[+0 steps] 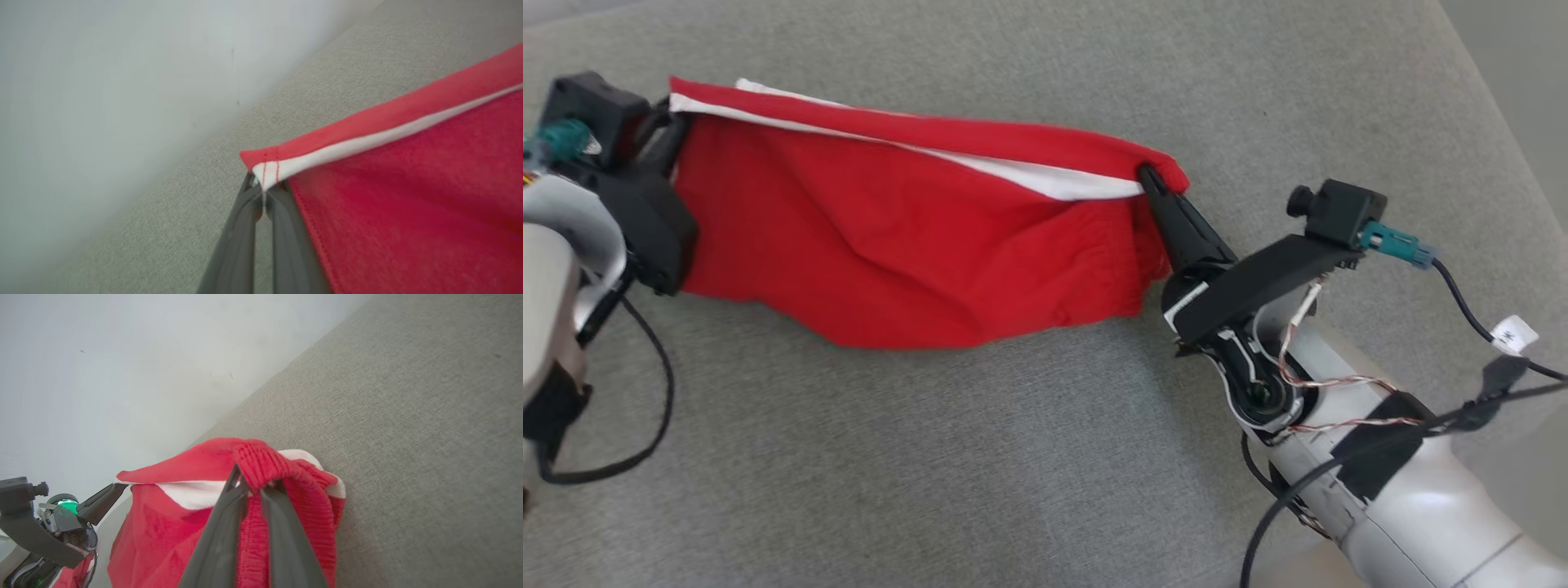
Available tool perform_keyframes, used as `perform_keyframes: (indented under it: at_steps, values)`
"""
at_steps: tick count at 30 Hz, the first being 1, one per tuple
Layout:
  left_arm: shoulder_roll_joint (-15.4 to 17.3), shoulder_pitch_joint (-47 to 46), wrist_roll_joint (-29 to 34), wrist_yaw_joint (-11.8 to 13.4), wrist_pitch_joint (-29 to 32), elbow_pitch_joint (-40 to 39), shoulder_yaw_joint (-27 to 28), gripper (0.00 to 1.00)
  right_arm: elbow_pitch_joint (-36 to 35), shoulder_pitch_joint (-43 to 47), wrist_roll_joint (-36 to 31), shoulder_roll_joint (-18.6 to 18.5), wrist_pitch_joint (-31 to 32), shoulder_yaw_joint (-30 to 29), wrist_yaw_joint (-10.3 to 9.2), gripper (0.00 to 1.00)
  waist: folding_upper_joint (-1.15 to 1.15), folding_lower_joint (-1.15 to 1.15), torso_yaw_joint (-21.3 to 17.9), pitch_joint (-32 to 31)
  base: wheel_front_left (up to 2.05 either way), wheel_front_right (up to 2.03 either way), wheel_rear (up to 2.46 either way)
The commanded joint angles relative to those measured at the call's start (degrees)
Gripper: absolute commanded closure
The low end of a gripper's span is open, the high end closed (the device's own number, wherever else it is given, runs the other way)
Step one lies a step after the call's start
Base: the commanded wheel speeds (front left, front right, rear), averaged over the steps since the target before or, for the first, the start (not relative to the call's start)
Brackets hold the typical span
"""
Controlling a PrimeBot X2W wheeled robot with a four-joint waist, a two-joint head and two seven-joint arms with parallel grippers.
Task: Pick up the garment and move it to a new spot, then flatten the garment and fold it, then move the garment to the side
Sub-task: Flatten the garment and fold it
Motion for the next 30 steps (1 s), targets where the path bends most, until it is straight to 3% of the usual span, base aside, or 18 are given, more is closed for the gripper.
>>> perform_keyframes:
  at_steps: [1,9,10,11,12,24,28,30]
  values:
    - [1.0,-1.6,-0.8,0.1,0.2,1.7,-1.6,1.0,1.3,-1.3,0.4,0.6,-0.2,0.7,0.01,1.0,-0.01,-0.01,-1.8,1.8,0.0,0.0,0.0]
    - [0.4,-6.5,-4.4,0.1,-2.2,9.0,-7.9,0.98,5.0,-4.4,1.9,2.4,-1.3,4.2,0.01,0.98,-0.01,-0.01,-2.1,2.0,0.0,0.0,0.0]
    - [0.2,-6.8,-4.7,0.1,-2.9,9.7,-8.4,0.12,5.1,-4.5,2.1,2.2,-1.5,4.5,0.01,0.56,-0.01,-0.01,-2.0,1.8,0.0,0.0,0.0]
    - [-0.2,-6.7,-5.1,0.1,-3.5,10.4,-8.9,0.0,5.3,-4.5,2.3,2.0,-1.7,4.7,0.01,0.28,-0.01,-0.01,-1.9,1.5,0.0,0.0,0.0]
    - [-0.5,-6.5,-5.3,0.1,-4.1,11.1,-9.3,0.0,5.4,-4.4,2.4,1.7,-1.7,5.0,0.01,0.0,-0.01,-0.01,-1.7,1.1,0.0,0.0,0.0]
    - [-2.6,-1.6,-9.6,0.1,-11.6,14.0,-10.0,0.0,4.1,0.7,0.6,-4.3,-3.3,6.8,0.01,0.0,-0.01,-0.01,0.4,-5.1,0.0,0.0,0.0]
    - [-2.7,1.1,-10.6,0.9,-12.9,12.3,-9.0,0.0,2.2,3.6,-4.3,-6.9,-4.2,4.4,0.01,0.0,-0.01,-0.01,1.3,-7.4,0.0,0.0,0.0]
    - [-2.6,2.5,-10.9,1.4,-13.3,10.8,-8.5,0.0,0.2,5.4,-7.9,-6.8,-4.3,-1.0,0.01,0.0,-0.01,-0.01,1.7,-8.4,0.0,0.0,0.0]
